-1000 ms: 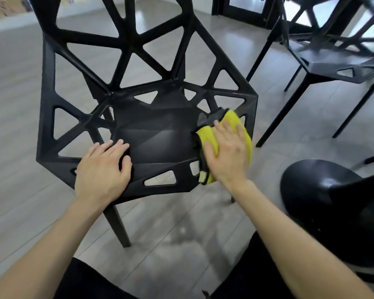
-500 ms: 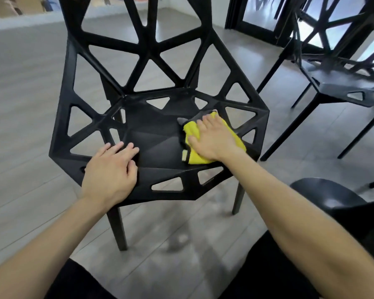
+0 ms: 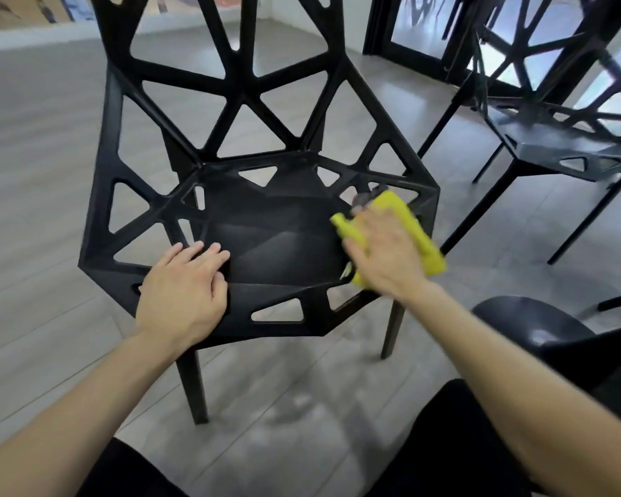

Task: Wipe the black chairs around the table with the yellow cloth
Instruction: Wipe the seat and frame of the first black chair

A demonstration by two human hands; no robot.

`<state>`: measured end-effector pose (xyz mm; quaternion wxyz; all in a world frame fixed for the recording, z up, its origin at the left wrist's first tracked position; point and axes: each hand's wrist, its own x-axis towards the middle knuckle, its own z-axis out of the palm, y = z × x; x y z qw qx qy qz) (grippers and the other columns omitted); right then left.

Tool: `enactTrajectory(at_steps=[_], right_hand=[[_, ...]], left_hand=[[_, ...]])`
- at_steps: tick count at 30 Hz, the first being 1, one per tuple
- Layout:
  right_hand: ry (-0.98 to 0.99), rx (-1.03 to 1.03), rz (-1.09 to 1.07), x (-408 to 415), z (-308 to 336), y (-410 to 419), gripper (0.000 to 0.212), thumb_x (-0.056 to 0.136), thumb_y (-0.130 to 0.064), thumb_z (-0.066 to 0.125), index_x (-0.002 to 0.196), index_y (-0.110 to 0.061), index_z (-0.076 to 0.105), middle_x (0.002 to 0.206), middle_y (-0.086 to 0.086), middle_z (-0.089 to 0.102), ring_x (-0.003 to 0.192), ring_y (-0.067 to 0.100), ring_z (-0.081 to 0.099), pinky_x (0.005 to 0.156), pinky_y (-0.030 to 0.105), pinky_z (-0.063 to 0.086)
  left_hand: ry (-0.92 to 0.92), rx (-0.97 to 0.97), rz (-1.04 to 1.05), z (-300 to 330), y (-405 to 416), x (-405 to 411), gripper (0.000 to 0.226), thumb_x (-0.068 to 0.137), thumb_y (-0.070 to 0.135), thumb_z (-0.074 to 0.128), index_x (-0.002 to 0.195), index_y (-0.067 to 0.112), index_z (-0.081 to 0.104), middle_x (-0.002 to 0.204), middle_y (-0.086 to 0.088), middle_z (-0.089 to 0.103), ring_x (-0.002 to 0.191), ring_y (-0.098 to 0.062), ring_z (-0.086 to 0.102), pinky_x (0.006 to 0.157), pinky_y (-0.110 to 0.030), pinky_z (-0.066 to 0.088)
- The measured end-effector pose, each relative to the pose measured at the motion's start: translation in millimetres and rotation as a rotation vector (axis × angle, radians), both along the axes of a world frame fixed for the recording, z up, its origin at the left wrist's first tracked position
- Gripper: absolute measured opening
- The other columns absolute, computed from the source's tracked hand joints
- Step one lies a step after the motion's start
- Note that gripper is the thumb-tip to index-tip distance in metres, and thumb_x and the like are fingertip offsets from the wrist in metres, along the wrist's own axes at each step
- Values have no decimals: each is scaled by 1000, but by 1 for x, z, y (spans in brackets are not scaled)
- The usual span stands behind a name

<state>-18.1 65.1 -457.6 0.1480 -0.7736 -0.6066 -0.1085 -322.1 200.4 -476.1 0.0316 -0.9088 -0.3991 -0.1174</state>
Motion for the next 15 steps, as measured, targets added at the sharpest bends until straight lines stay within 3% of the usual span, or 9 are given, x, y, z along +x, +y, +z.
enactTrajectory(at_steps=[3, 5, 7, 11, 15], right_hand=[[208, -104, 452, -101, -8, 2, 50, 104, -40, 56, 148, -20, 63, 157, 8, 56, 149, 26, 47, 129, 32, 24], [330, -223, 530, -113, 4, 8, 56, 102, -42, 65, 154, -24, 56, 165, 5, 47, 155, 18, 37, 130, 25, 16], [346, -319, 494, -100, 13, 17, 61, 101, -52, 66, 156, -30, 53, 165, -4, 46, 155, 11, 36, 130, 26, 19], [363, -304, 363, -76, 35, 36, 59, 99, -63, 61, 146, -28, 63, 152, -7, 60, 145, 13, 49, 124, 39, 34], [480, 15, 211, -64, 64, 37, 45, 97, -61, 65, 130, -30, 72, 133, -16, 70, 126, 5, 60, 111, 32, 46]], left_hand=[[62, 13, -76, 11, 9, -3, 55, 96, 34, 36, 130, 19, 77, 140, -2, 73, 126, -29, 69, 109, -46, 52], [95, 15, -155, 17, 19, -8, 56, 98, 38, 35, 132, 19, 76, 141, -1, 73, 125, -28, 70, 105, -44, 52], [111, 33, -193, 16, 24, -12, 54, 100, 37, 37, 134, 18, 73, 144, -2, 71, 132, -26, 66, 110, -44, 47], [121, 41, -206, 15, 21, -9, 50, 99, 35, 40, 132, 15, 72, 143, -4, 71, 132, -24, 65, 110, -43, 45], [84, 45, -206, 16, 22, -11, 50, 99, 35, 41, 132, 16, 72, 144, -3, 70, 133, -22, 64, 111, -41, 45]])
